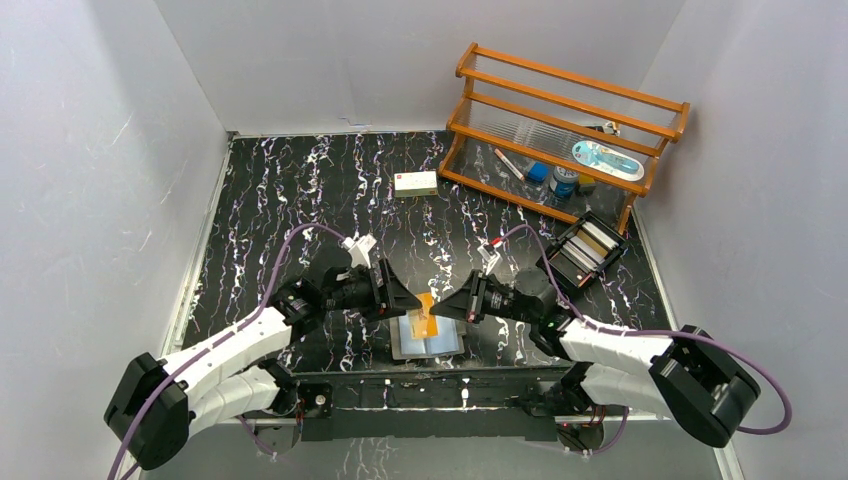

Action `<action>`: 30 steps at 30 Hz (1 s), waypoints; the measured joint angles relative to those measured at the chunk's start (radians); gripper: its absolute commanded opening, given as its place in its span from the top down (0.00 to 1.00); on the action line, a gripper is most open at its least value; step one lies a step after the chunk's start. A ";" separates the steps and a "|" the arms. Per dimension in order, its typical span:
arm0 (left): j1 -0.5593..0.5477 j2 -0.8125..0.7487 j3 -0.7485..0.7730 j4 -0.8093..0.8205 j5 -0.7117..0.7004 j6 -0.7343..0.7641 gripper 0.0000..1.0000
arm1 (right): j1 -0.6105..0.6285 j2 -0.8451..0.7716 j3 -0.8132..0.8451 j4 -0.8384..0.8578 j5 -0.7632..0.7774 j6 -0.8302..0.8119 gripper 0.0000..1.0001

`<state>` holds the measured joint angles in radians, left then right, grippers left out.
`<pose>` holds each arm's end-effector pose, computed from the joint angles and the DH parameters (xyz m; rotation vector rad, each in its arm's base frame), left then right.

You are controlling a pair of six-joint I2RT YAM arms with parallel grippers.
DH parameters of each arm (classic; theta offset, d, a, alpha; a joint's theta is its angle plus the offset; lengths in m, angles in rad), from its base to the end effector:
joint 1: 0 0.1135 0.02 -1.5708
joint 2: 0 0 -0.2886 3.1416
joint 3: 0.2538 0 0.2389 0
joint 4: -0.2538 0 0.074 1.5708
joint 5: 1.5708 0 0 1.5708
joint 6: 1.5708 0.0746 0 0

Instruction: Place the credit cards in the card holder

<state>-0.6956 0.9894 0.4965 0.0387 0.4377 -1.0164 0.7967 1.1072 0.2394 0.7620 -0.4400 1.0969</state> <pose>0.1493 -0.1658 0.2360 -0.0522 2.3361 -1.4292 0.1359 0.1845 0.2191 -0.0975 2.0131 1.7005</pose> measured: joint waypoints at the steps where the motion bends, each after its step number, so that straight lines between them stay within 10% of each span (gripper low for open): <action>1: 0.000 0.000 0.000 0.014 0.005 -0.003 0.46 | 0.000 -0.012 -0.004 0.005 0.005 0.004 1.00; 7: 0.000 0.000 -0.048 0.169 0.063 -0.071 0.98 | 0.000 -0.042 -0.009 0.017 0.026 0.024 1.00; 15: 0.002 0.002 -0.082 0.221 0.074 -0.110 1.00 | -0.016 -0.072 0.021 -0.212 0.084 -0.031 0.57; 30: 0.003 0.299 -0.155 0.315 0.044 -0.085 1.00 | -0.037 0.043 0.183 -0.748 0.277 -0.306 0.62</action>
<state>-0.6930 1.2881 0.3412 0.3538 0.4820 -1.1019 0.7593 1.1500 0.4229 0.0135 -0.1627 0.7914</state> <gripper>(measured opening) 0.010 0.410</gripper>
